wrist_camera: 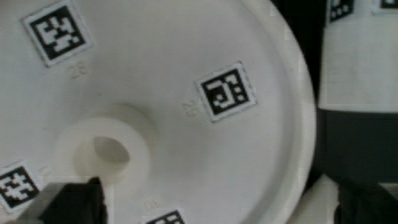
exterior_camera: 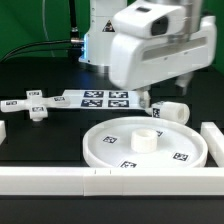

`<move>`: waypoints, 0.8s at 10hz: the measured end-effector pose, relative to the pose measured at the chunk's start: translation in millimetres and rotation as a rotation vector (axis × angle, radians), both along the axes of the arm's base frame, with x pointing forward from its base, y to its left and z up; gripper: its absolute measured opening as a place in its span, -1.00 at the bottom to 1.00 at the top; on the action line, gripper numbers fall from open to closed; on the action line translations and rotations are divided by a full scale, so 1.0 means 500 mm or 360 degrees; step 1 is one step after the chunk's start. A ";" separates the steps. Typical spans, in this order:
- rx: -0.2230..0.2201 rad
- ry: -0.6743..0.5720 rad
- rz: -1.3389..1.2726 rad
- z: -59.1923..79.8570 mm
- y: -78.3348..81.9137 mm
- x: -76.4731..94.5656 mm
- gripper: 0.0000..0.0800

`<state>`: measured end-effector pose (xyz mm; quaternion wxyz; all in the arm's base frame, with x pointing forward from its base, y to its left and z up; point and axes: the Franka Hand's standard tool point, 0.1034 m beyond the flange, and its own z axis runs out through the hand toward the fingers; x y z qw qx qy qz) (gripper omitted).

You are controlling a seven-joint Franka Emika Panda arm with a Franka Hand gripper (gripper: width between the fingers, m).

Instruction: Assemble round table

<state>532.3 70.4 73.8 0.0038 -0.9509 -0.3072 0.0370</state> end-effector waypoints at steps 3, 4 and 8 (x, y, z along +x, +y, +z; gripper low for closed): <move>-0.0003 0.0007 -0.0021 -0.002 0.028 -0.004 0.62; -0.0008 0.0028 -0.0021 -0.002 0.030 -0.006 0.62; -0.0181 0.0173 -0.0375 -0.002 0.047 -0.065 0.62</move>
Offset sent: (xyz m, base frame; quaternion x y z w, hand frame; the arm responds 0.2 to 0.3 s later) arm 0.0000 0.0000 0.0000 0.0000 -0.0650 0.0000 0.9979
